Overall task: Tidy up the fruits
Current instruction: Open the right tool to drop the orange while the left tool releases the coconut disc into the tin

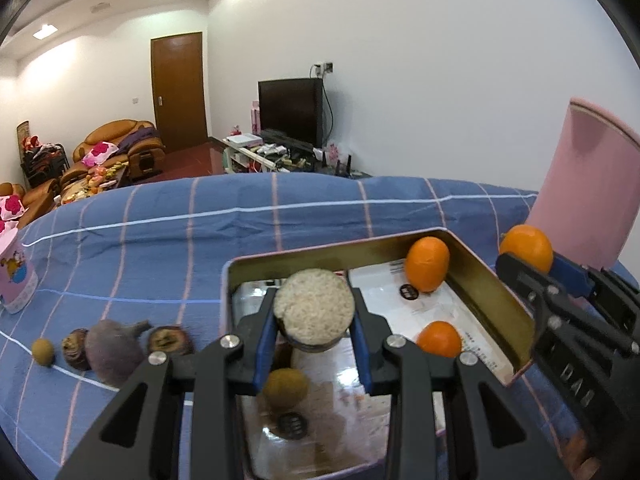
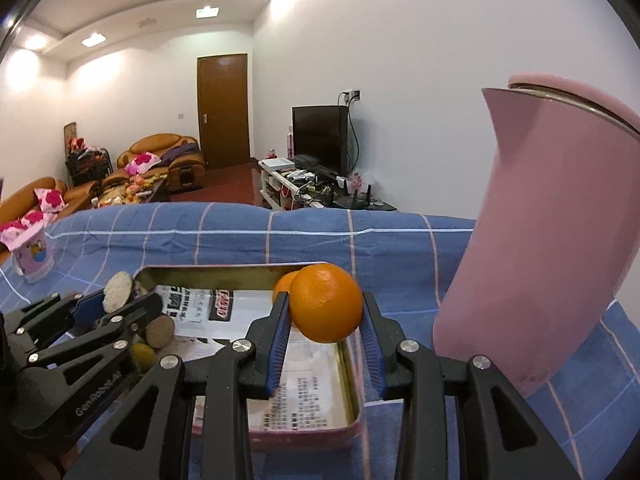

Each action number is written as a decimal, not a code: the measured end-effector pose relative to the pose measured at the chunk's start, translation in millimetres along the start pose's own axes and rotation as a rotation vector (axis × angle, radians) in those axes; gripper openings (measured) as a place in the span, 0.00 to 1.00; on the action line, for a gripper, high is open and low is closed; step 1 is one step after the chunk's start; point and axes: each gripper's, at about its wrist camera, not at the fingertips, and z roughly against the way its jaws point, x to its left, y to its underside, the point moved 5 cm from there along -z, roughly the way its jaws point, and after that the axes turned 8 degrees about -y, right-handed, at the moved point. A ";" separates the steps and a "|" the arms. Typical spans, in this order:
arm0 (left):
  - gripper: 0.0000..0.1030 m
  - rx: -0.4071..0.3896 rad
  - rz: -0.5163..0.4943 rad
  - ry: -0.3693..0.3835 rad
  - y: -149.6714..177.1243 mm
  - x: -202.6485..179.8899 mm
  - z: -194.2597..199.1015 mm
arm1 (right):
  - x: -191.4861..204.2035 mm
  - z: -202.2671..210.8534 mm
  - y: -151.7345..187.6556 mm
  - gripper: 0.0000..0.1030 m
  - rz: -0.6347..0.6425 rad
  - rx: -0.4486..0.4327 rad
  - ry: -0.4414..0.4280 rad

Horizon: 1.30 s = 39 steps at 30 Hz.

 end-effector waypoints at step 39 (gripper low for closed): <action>1.00 -0.076 0.051 -0.121 -15.5 6.9 10.3 | -10.6 2.2 -4.4 0.69 -0.028 -0.056 -0.066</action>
